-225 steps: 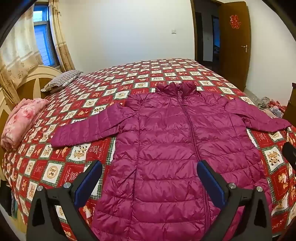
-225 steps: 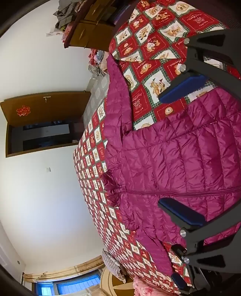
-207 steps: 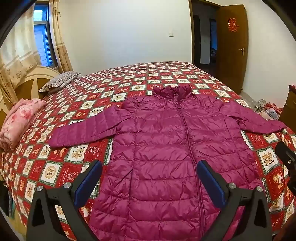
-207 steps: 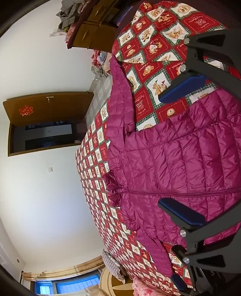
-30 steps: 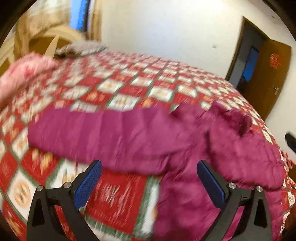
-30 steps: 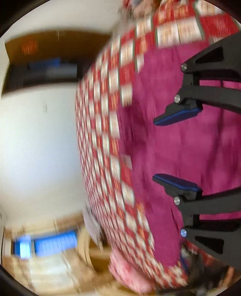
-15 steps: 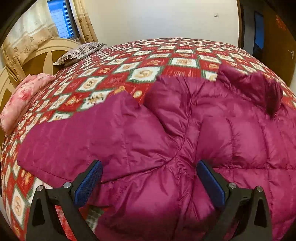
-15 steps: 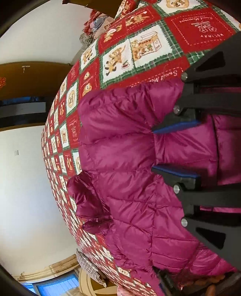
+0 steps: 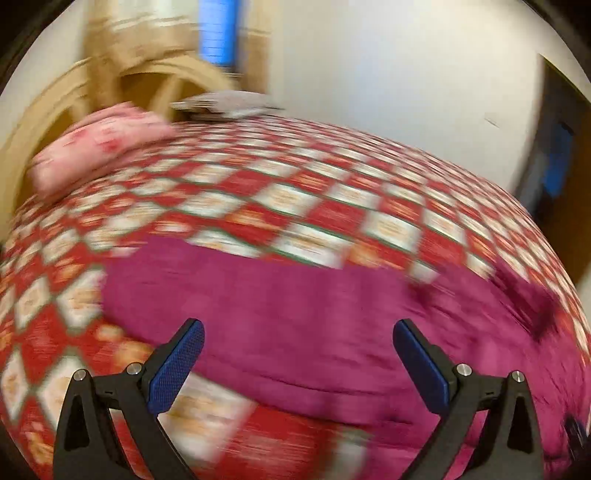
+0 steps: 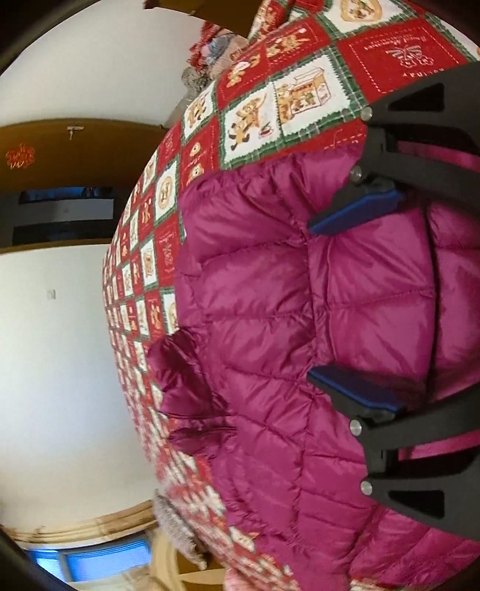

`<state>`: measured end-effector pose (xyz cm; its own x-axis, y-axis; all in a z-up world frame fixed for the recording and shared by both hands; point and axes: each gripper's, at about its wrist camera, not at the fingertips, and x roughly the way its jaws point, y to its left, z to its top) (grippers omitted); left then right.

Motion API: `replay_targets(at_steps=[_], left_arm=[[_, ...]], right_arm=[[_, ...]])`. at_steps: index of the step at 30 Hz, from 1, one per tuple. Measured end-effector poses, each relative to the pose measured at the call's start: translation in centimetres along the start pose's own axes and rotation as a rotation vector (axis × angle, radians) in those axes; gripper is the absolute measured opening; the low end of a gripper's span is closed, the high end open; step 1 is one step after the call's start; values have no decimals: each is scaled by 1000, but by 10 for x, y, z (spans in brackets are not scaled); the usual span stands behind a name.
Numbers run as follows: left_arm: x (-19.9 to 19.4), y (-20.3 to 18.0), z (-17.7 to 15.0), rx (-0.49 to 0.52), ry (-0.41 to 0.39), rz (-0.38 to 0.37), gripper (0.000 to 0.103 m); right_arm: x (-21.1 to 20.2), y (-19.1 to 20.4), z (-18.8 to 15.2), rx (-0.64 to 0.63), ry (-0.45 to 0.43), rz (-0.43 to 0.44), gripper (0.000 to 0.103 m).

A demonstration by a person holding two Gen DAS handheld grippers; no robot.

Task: Fold large clothes
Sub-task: 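Grasp the other sleeve cuff with the left tool and lift it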

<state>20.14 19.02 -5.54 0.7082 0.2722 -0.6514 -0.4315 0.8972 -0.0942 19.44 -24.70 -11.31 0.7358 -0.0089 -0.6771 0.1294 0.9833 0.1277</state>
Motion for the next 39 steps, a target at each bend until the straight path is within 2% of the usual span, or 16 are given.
replay_targets(at_steps=[2, 5, 8, 11, 13, 15, 17, 18, 19, 20, 22, 23, 25, 29, 34, 39], left_arm=[[10, 48, 11, -79, -1, 116, 102], [31, 103, 14, -222, 52, 196, 102], [64, 146, 9, -370, 173, 204, 102], [79, 156, 5, -410, 216, 198, 102], [77, 147, 5, -370, 170, 198, 102], [82, 138, 5, -331, 164, 160, 102], [82, 128, 3, -305, 148, 159, 77], [83, 125, 2, -285, 142, 168, 52], [85, 124, 2, -264, 138, 170, 38], [86, 121, 1, -250, 134, 146, 35], [86, 122, 5, -250, 111, 87, 18], [85, 122, 7, -256, 103, 52, 16], [80, 116, 14, -250, 86, 43, 14], [52, 89, 37, -206, 2, -19, 13], [-6, 16, 60, -41, -153, -149, 11], [-66, -78, 55, 138, -264, -367, 11]], right_arm=[[1, -3, 0, 18, 0, 12, 76], [0, -2, 0, 17, -2, 9, 76], [0, -2, 0, 13, -7, -2, 76], [-1, -1, 0, 10, -9, -12, 76], [-1, 0, 0, 7, -10, -18, 76], [-1, 0, 0, 5, -14, -24, 76], [-2, 0, -1, 7, -18, -28, 76], [-3, 0, -1, 11, -21, -27, 76], [-3, -1, -1, 16, -23, -25, 76], [-4, -2, -2, 21, -26, -22, 76], [-5, -5, -2, 30, -32, -16, 76], [-5, -5, -2, 34, -35, -13, 76], [-6, -6, -2, 41, -39, -8, 76], [-10, -10, -3, 67, -61, 4, 76], [-11, -16, -3, 102, -69, 35, 76], [-12, -21, -3, 131, -79, 61, 76]])
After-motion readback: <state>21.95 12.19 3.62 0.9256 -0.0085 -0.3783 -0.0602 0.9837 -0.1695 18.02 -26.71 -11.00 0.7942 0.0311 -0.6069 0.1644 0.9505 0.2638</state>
